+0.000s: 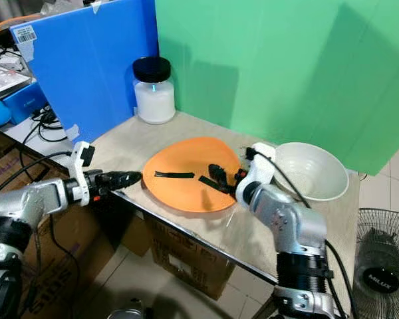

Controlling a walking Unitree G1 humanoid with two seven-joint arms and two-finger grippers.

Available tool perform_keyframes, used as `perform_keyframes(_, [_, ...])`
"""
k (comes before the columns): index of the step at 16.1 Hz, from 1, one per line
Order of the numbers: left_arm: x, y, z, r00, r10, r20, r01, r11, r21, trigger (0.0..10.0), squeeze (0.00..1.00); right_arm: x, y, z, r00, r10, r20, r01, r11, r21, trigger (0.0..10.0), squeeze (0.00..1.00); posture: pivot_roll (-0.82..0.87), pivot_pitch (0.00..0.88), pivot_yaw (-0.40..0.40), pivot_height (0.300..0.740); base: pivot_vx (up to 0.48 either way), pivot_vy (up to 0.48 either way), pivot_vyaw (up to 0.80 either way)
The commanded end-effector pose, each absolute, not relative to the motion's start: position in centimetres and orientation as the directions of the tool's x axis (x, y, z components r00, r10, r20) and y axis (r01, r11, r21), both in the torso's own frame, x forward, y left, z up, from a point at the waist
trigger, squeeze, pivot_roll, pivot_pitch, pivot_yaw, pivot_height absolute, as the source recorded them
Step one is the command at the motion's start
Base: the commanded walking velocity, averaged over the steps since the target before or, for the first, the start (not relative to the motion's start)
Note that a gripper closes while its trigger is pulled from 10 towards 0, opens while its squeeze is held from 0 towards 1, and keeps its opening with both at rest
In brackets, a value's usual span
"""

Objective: Setting the table

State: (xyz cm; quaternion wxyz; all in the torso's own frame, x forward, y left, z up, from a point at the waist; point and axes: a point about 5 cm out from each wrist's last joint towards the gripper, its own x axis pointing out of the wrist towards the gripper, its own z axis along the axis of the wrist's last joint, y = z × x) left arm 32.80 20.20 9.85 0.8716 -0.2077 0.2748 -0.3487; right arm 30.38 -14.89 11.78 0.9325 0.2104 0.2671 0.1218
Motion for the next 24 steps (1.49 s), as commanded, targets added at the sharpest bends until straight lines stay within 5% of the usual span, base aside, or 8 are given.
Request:
perform_keyframes(1, [33.4, 20.0, 10.8, 0.606, -0.734, -0.306, 0.533, 0.660, -0.530, 10.0, 0.00, 30.9, -15.5, 13.3, 0.860, 0.330, -0.389, -0.138, 0.884, 0.446, 10.0, 0.00, 0.11, 0.000, 0.026, 0.727, 0.000, 0.000, 0.00])
perform_keyframes(9, [33.3, 18.1, 9.6, 0.569, -0.766, -0.299, 0.529, 0.619, -0.580, 10.0, 0.00, 29.4, -14.0, 10.1, 0.747, 0.405, -0.527, -0.145, 0.873, 0.466, 10.0, 0.00, 0.11, 0.000, 0.030, 0.727, 0.000, 0.000, 0.00])
perform_keyframes(18, [33.6, 18.2, 9.9, 0.618, -0.759, -0.204, 0.483, 0.571, -0.664, 10.0, 0.00, 29.2, -12.5, 11.4, 0.728, 0.539, -0.424, -0.197, 0.757, 0.623, 10.0, 0.00, 0.11, 0.000, 0.031, 0.727, 0.000, 0.000, 0.00])
perform_keyframes(19, [33.3, 18.2, 9.6, 0.617, -0.760, -0.204, 0.477, 0.567, -0.672, 7.8, 0.00, 29.1, -12.4, 11.6, 0.724, 0.551, -0.414, -0.212, 0.750, 0.627, 10.0, 0.00, 0.11, 0.000, 0.029, 0.727, 0.000, 0.000, 0.00])
perform_keyframes(20, [33.3, 18.2, 9.5, 0.616, -0.761, -0.203, 0.476, 0.565, -0.674, 7.8, 0.00, 29.1, -12.3, 11.7, 0.723, 0.554, -0.412, -0.216, 0.748, 0.628, 10.0, 0.00, 0.11, 0.000, 0.029, 0.727, 0.000, 0.000, 0.00])
perform_keyframes(21, [33.2, 18.2, 9.4, 0.615, -0.762, -0.204, 0.475, 0.564, -0.675, 2.7, 0.00, 29.0, -12.3, 11.7, 0.723, 0.555, -0.411, -0.216, 0.747, 0.628, 10.0, 0.00, 0.11, 0.000, 0.029, 0.727, 0.000, 0.000, 0.00])
perform_keyframes(22, [33.1, 18.1, 9.2, 0.625, -0.755, -0.198, 0.464, 0.563, -0.684, 0.0, 0.00, 29.1, -12.3, 11.8, 0.723, 0.560, -0.405, -0.223, 0.743, 0.631, 10.0, 0.00, 0.11, 0.000, 0.028, 0.727, 0.000, 0.000, 0.00])
perform_keyframes(24, [33.1, 17.9, 9.0, 0.647, -0.739, -0.186, 0.436, 0.560, -0.705, 0.0, 0.00, 29.1, -12.2, 12.1, 0.724, 0.570, -0.389, -0.238, 0.735, 0.635, 10.0, 0.00, 0.11, 0.000, 0.028, 0.727, 0.000, 0.000, 0.00])
